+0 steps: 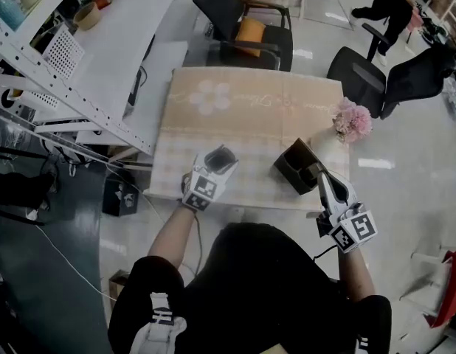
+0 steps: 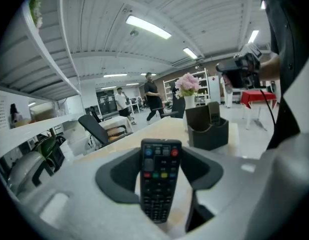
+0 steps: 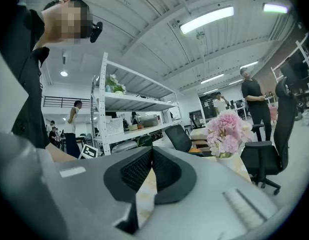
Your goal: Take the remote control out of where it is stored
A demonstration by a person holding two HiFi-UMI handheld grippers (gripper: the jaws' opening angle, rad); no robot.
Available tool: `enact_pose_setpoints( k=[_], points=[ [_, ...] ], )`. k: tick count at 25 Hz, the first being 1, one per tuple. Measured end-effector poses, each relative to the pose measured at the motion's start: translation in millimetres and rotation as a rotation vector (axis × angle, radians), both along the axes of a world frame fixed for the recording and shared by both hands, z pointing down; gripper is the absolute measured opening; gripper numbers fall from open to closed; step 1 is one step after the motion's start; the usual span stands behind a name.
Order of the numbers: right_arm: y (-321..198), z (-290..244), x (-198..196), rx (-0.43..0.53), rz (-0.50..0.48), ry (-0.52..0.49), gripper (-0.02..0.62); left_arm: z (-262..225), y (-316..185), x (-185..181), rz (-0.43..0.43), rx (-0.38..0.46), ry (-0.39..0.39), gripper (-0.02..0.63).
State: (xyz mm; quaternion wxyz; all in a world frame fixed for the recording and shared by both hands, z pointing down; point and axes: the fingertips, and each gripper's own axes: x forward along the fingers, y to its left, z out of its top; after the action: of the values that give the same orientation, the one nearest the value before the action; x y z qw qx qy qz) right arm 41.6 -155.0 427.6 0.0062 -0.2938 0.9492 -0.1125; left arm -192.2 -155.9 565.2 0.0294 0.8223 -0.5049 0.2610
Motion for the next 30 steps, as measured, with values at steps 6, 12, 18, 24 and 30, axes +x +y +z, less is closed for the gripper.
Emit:
enact_pose_setpoints(
  k=[6,12,18,24,30],
  points=[
    [-1,2,14,-0.004,0.064,0.018,0.005,13,-12,30,0.162,-0.033,-0.061,0.245],
    [-1,2,23,-0.006,0.118,0.021,0.005,24,-23,51,0.258,-0.072,-0.080,0.245],
    [-2,-1,29,-0.002,0.164,0.028,0.005,39,-34,65,0.322,-0.116,-0.074,0.245],
    [-4,-1,37,-0.005,0.221,0.046,0.005,65,-36,88,0.442,-0.168,-0.125,0.244],
    [-7,-1,41,-0.014,0.261,0.062,0.005,84,-33,100,0.533,-0.225,-0.145,0.244]
  ],
)
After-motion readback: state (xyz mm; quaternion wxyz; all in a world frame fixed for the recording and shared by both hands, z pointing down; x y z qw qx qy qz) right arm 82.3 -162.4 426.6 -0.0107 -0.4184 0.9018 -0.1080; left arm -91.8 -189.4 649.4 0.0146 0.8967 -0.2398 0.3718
